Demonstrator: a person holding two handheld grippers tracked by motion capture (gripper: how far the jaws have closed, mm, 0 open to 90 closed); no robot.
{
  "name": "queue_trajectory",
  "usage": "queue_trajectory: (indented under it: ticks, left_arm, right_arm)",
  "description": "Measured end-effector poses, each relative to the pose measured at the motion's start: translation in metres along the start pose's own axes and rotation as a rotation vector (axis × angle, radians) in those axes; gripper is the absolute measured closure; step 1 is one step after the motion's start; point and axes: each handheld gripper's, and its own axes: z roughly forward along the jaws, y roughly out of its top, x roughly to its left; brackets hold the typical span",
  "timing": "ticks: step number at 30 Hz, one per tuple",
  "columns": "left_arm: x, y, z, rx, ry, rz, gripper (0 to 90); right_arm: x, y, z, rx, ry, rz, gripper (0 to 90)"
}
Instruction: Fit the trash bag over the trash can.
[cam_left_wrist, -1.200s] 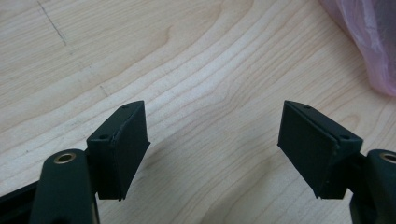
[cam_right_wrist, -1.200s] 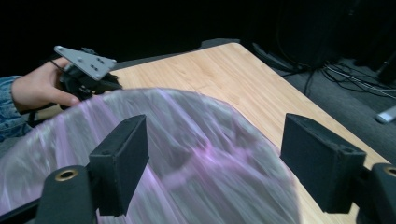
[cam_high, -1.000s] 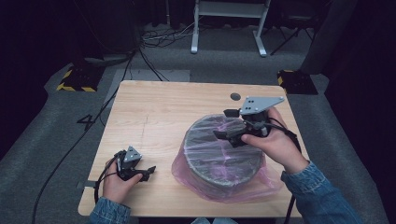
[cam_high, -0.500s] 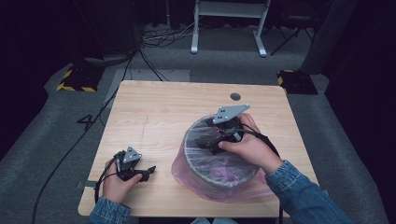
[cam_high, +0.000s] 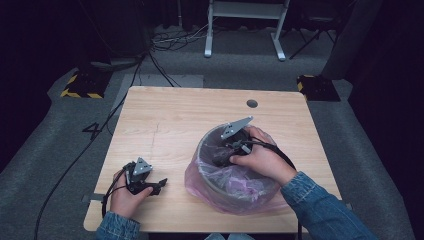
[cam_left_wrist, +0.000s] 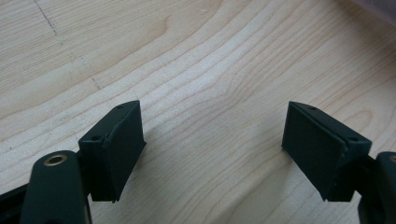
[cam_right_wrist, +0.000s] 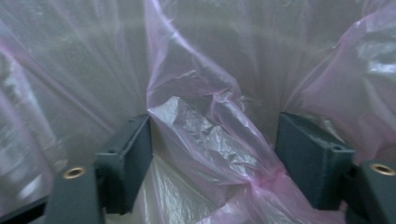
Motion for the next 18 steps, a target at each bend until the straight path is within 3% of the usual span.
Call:
queue_trajectory:
  ticks: [15,18]
  left_arm:
    - [-0.001,0.0,0.001,0.0,0.006,0.005,20.1]
    - [-0.001,0.0,0.001,0.001,0.005,0.006,20.0]
  right_arm:
    - [0.001,-0.009,0.031,0.201,-0.026,-0.014,21.4]
    - [0.003,-0.008,0.032,0.212,-0.022,-0.015,21.9]
